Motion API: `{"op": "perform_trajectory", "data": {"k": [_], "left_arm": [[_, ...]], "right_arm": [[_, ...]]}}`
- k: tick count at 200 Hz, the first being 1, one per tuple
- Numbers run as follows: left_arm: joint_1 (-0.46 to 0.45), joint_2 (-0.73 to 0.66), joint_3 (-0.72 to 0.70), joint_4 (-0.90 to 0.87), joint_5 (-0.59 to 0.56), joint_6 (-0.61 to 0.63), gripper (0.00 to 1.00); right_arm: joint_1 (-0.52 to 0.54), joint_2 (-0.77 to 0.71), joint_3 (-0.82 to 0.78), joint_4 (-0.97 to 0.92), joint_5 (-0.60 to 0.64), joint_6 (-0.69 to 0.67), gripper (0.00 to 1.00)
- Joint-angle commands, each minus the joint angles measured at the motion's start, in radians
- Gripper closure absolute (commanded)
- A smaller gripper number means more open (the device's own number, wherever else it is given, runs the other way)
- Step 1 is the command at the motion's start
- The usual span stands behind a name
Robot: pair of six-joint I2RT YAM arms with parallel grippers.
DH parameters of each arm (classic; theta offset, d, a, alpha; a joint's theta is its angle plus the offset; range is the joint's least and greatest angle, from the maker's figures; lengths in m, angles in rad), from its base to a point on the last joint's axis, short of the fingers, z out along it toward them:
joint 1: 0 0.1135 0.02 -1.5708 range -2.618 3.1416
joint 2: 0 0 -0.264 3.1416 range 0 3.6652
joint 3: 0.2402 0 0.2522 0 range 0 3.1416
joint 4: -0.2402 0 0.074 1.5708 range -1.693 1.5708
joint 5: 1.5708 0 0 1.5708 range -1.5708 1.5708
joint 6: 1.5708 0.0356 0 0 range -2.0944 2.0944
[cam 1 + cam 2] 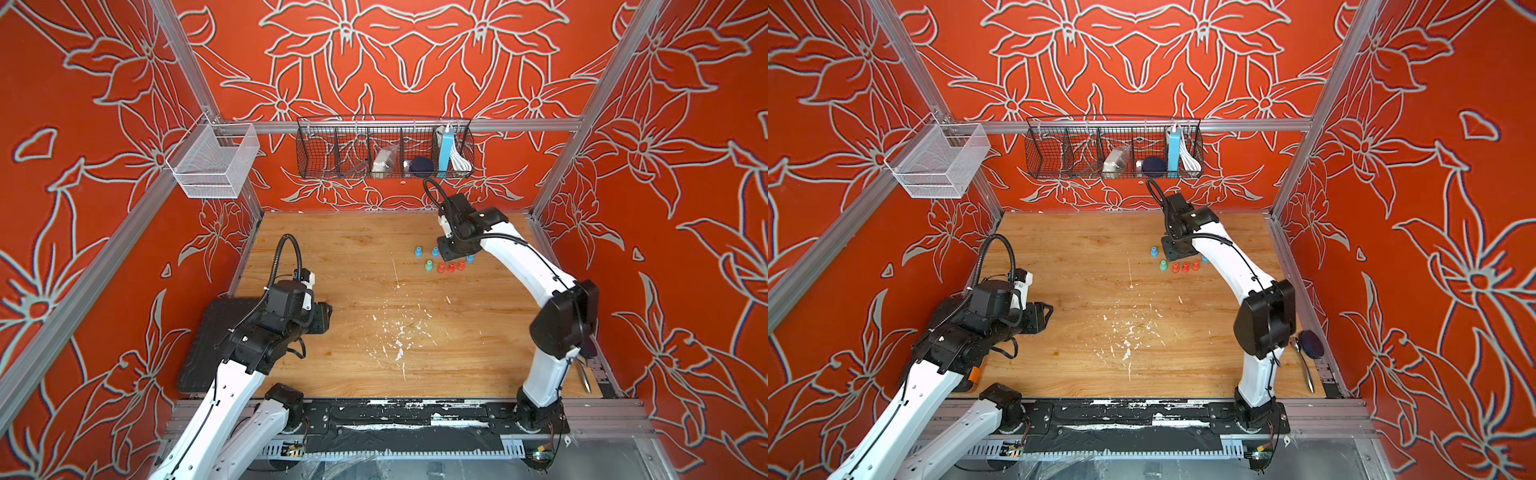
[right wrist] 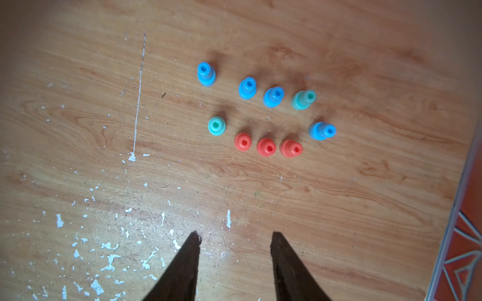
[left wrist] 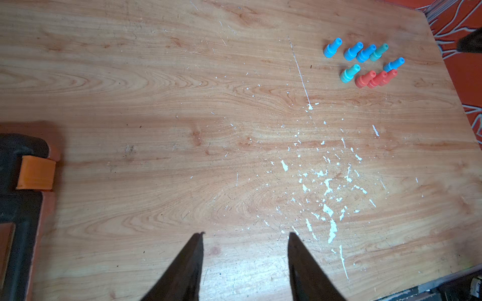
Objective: Close the stamp cap
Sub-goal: Place the stamp at the center of the board, then reset both arms
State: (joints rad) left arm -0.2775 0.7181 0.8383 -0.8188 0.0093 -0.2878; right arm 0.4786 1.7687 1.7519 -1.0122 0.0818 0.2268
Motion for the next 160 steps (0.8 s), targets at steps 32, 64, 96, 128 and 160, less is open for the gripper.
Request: {"op": "perform_trajectory", "data": {"k": [32, 64, 96, 128, 160], "left_arm": [[0.014, -0.027, -0.008, 0.016, -0.019, 0.0, 0.46], [0.021, -0.046, -0.005, 0.014, -0.03, -0.011, 0.43], [0.026, -0.055, -0.001, 0.026, -0.043, -0.046, 0.39], [0.029, -0.067, -0.028, 0.095, -0.042, -0.107, 0.33], [0.029, -0.121, -0.115, 0.216, -0.152, -0.172, 0.17]], "right_arm": [[-0.007, -0.353, -0.291, 0.094, 0.155, 0.026, 0.44], [-0.013, -0.578, -0.514, 0.192, 0.257, 0.034, 0.42], [-0.015, -0.764, -0.709, 0.292, 0.366, 0.037, 0.38], [-0.014, -0.91, -0.866, 0.368, 0.478, 0.041, 0.32], [-0.014, -1.015, -0.984, 0.401, 0.579, 0.055, 0.27]]}}
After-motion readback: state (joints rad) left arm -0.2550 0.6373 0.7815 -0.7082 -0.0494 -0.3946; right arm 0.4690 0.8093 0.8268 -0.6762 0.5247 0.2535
